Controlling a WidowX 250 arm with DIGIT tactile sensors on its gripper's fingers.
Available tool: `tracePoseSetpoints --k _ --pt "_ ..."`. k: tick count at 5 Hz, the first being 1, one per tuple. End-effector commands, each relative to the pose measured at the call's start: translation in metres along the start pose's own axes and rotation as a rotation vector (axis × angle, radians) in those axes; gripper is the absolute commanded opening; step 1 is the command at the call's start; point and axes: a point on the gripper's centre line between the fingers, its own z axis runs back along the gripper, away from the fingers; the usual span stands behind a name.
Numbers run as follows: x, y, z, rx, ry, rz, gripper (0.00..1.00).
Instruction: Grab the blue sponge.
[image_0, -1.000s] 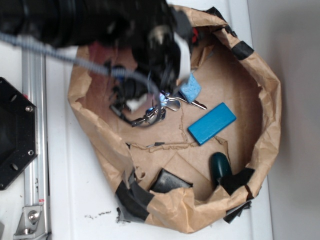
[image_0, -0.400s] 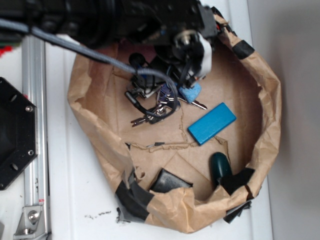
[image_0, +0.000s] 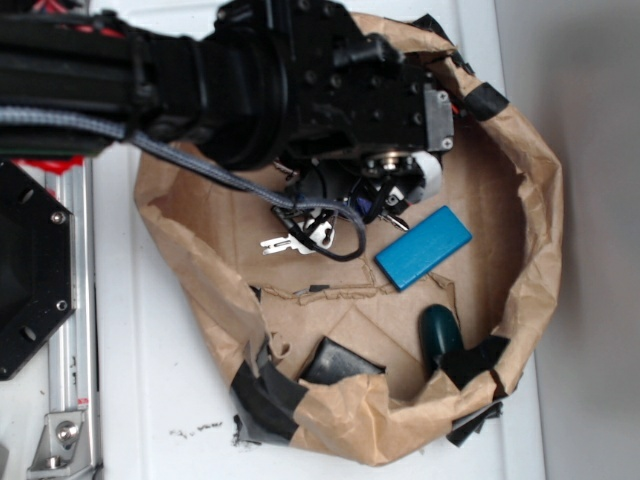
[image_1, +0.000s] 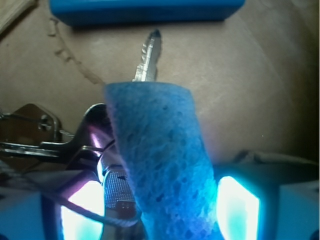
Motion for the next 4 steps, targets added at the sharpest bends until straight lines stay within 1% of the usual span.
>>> tracePoseSetpoints --k 1,2,3,4 --pt "0.008 -0.008 0.013 0.027 -0.007 0.04 0.0" --pt "0.009 -0.006 0.024 0.046 -0.015 0.046 0.0" --pt "0.01 -0.004 0.047 0.042 -0.039 0.062 0.0" --pt "0.019 -0.004 0.082 0.1 -0.057 0.073 1.0"
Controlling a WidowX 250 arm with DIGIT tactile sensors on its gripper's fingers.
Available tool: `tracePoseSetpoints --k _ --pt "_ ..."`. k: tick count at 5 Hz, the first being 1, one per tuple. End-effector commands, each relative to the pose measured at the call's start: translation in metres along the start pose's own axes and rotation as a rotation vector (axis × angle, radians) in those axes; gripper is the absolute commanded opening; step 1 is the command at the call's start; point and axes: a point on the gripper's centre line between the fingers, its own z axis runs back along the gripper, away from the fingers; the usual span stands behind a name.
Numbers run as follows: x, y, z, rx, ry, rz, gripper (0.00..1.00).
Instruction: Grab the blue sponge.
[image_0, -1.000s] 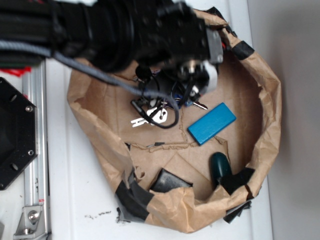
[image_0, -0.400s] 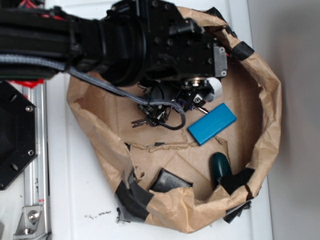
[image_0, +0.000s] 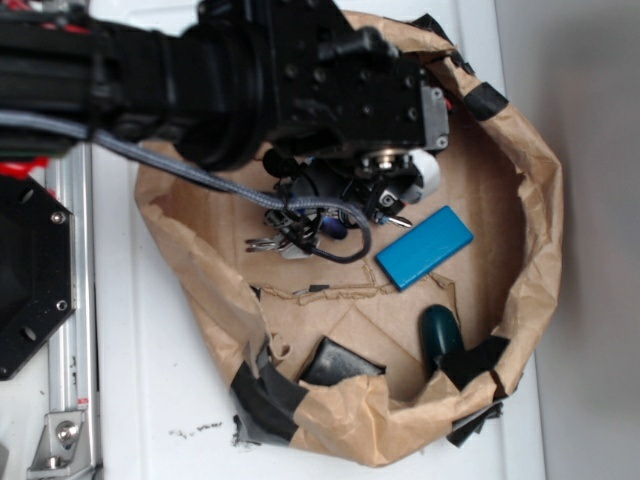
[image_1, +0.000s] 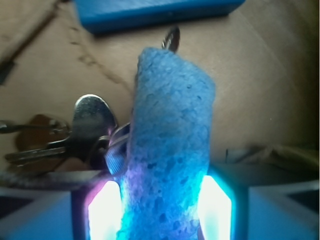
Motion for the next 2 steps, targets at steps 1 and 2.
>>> tracePoseSetpoints --k 1,2 --pt "0.0248 -0.0009 0.0578 0.101 -0.086 0.033 1.0" --pt "0.0258 -0.0044 0.0488 0.098 -0.054 0.023 1.0"
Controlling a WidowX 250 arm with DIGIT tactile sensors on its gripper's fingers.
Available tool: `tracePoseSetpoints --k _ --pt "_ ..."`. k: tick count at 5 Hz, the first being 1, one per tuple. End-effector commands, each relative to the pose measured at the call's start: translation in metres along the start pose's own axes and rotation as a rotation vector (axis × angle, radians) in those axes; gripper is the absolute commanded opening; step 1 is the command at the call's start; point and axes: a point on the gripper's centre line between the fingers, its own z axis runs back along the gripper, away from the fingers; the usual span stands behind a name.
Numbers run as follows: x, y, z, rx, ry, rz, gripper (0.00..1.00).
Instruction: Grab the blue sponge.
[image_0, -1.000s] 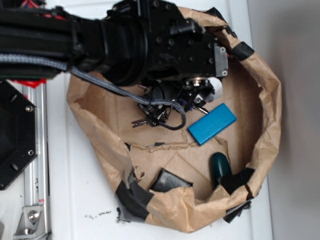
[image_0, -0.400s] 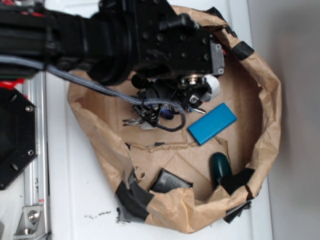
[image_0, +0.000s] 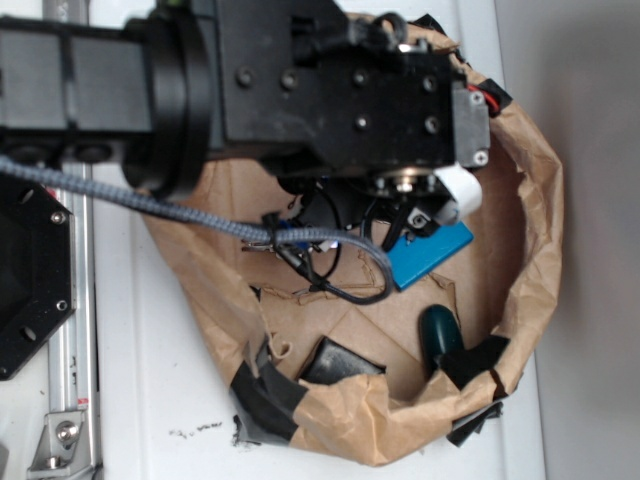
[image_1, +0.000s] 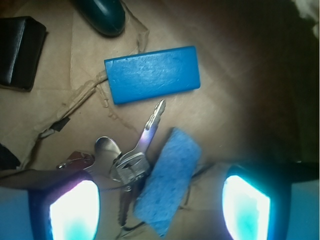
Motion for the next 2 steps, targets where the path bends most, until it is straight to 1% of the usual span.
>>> tracePoseSetpoints --k 1,2 --pt "0.0 0.005 -0.003 0.046 -0.015 0.07 1.0" --pt "-0.004 0.018 -0.021 -0.032 0.038 0.316 1.0"
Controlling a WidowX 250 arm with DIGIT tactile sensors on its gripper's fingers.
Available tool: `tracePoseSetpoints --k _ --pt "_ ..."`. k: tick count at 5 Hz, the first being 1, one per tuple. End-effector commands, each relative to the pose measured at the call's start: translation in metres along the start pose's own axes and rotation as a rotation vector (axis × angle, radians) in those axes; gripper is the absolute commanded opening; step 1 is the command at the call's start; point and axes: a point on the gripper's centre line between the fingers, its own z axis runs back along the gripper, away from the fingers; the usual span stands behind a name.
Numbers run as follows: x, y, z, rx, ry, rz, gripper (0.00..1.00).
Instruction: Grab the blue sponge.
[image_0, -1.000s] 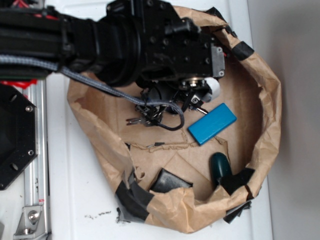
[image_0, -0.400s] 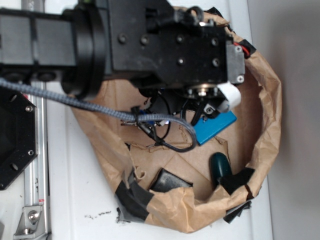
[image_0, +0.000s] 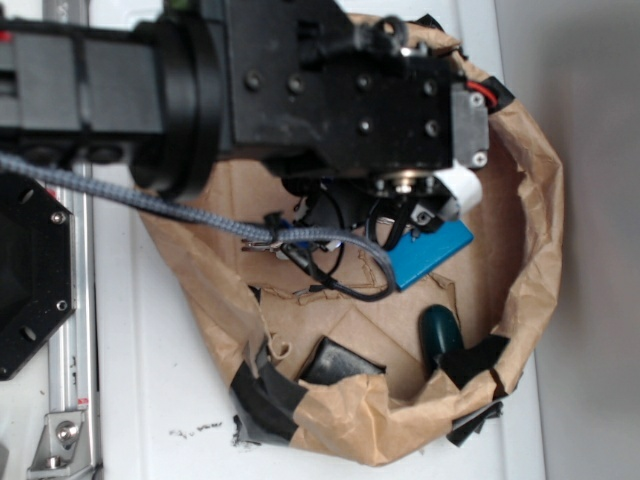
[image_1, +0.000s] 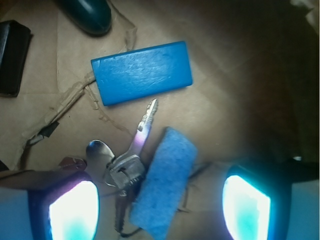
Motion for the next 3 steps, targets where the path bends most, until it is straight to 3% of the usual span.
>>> tracePoseSetpoints --k 1,2,3 --pt "-0.004 0.008 -0.026 -0.067 0.086 0.343 1.0" --pt "-0.012 0.013 -0.023 -0.073 0.06 0.418 1.0" --pt "-0.019 0.015 -0.03 -0.059 0.089 0.495 1.0"
